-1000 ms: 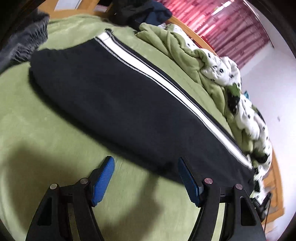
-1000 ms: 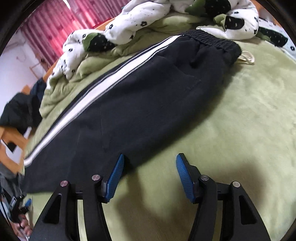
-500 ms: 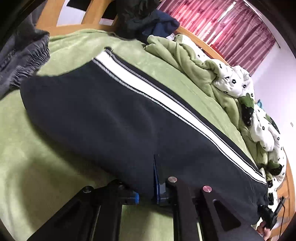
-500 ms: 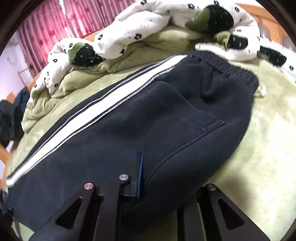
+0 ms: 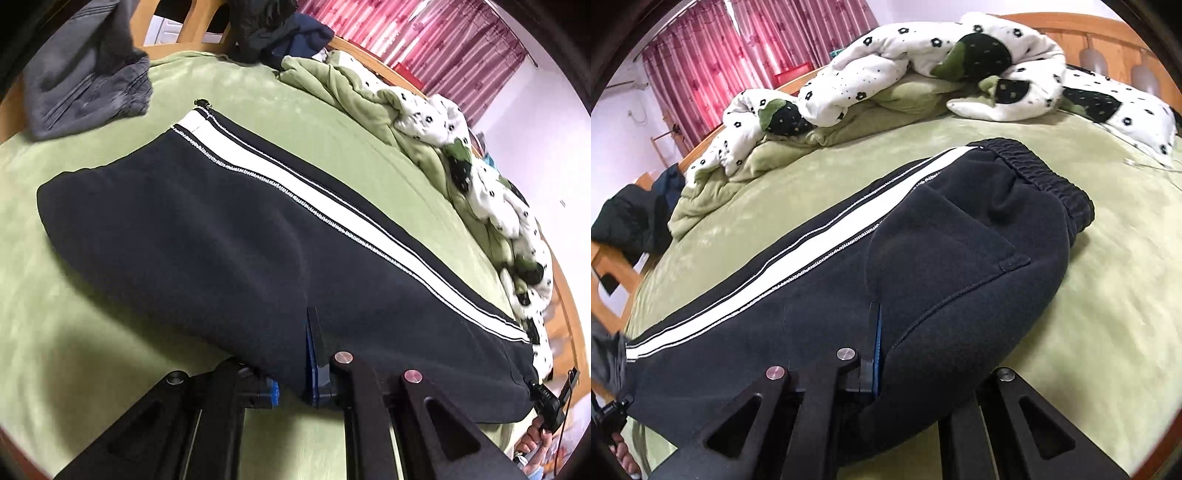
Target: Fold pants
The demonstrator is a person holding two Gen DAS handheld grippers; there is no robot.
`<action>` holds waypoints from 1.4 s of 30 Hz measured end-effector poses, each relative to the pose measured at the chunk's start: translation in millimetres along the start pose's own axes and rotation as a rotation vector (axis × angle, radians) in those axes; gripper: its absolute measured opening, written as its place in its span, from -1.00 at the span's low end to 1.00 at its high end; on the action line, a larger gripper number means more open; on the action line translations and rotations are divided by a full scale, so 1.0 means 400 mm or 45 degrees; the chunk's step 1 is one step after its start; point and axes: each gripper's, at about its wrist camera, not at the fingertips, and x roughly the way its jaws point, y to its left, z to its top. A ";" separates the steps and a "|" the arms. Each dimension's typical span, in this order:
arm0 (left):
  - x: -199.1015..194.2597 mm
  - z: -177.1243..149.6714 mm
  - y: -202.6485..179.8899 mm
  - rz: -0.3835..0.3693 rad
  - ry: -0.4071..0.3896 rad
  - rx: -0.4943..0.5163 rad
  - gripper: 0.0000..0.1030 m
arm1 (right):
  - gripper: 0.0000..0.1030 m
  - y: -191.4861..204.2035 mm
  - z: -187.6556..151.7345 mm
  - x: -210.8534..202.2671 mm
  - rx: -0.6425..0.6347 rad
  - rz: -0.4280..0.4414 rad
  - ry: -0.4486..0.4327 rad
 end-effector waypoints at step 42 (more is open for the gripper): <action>-0.099 -0.052 -0.163 0.174 -0.094 0.281 0.12 | -0.01 -0.447 0.066 0.064 0.161 -0.035 0.137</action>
